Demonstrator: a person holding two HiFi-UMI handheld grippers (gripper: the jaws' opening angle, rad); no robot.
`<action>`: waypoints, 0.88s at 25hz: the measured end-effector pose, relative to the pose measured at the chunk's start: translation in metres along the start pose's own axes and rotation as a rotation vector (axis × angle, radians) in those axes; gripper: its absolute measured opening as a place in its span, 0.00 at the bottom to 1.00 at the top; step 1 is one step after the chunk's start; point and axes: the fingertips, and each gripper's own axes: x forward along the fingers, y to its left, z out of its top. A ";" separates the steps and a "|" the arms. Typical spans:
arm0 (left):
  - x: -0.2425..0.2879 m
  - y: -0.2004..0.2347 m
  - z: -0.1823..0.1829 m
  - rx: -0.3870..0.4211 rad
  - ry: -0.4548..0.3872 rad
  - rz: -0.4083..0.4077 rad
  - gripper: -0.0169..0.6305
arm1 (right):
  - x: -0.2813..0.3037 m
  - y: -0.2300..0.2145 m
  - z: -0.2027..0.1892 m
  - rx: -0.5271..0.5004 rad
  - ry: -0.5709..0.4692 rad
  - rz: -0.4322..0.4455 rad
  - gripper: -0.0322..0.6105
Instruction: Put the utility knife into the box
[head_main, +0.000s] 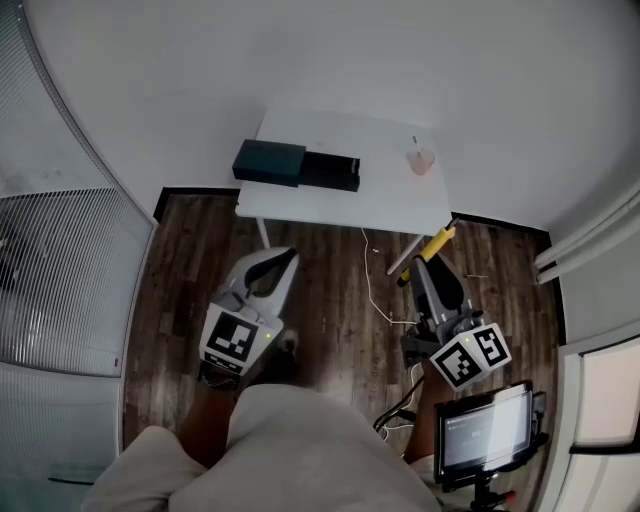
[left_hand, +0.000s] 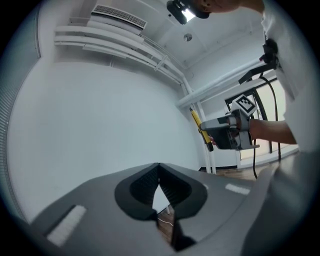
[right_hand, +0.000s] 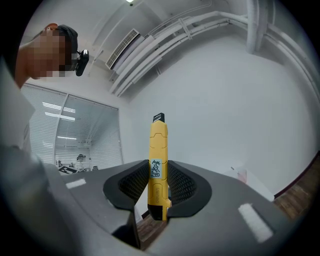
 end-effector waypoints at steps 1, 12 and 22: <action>0.004 0.003 -0.001 -0.002 -0.002 -0.001 0.02 | 0.004 -0.002 0.000 -0.002 0.002 -0.002 0.23; 0.043 0.063 -0.012 -0.027 -0.018 0.011 0.02 | 0.070 -0.020 0.012 -0.021 0.003 0.000 0.23; 0.064 0.093 -0.011 -0.023 -0.024 -0.002 0.02 | 0.101 -0.027 0.018 -0.026 -0.004 -0.003 0.23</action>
